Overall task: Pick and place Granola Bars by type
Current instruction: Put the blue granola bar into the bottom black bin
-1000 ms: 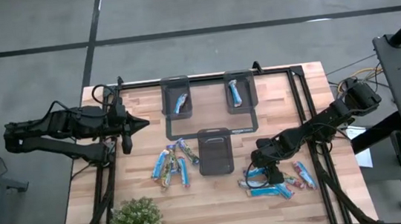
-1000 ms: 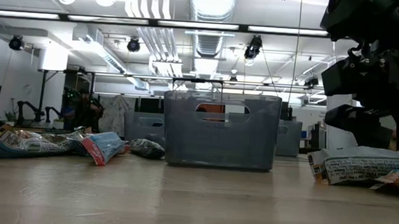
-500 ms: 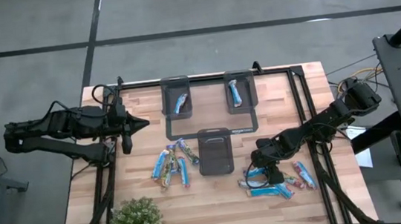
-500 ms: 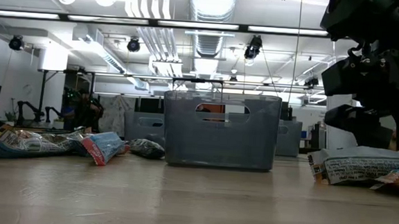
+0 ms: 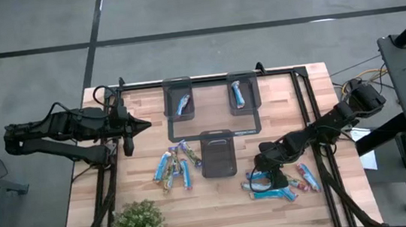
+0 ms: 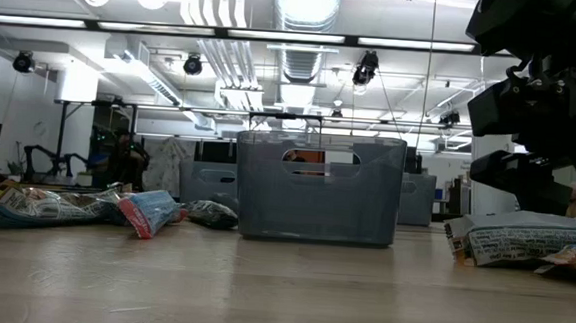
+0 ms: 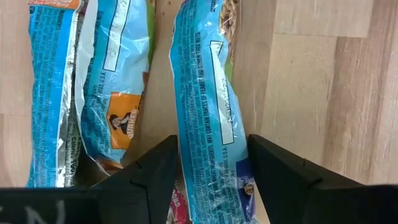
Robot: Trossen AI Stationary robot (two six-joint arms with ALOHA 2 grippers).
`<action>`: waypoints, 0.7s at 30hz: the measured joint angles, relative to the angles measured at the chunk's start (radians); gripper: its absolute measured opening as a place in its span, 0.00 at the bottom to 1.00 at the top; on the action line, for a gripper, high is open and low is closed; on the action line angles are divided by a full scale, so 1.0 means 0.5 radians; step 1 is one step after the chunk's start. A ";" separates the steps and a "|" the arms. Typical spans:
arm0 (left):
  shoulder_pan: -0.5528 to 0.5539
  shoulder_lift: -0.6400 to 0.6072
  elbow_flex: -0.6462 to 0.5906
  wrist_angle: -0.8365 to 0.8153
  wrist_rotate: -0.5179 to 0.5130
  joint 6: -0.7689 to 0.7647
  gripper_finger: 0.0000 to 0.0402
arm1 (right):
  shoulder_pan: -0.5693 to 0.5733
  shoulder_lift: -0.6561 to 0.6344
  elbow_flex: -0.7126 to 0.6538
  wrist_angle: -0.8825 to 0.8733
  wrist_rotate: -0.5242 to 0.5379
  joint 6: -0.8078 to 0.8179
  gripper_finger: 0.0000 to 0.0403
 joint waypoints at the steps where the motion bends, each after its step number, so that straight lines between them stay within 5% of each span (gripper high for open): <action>1: 0.000 0.000 0.000 0.000 0.000 0.000 0.00 | 0.000 0.000 0.000 -0.002 0.000 -0.001 0.46; 21: 0.000 0.000 0.000 0.000 0.000 0.001 0.00 | 0.000 0.000 -0.002 -0.011 -0.006 0.008 0.27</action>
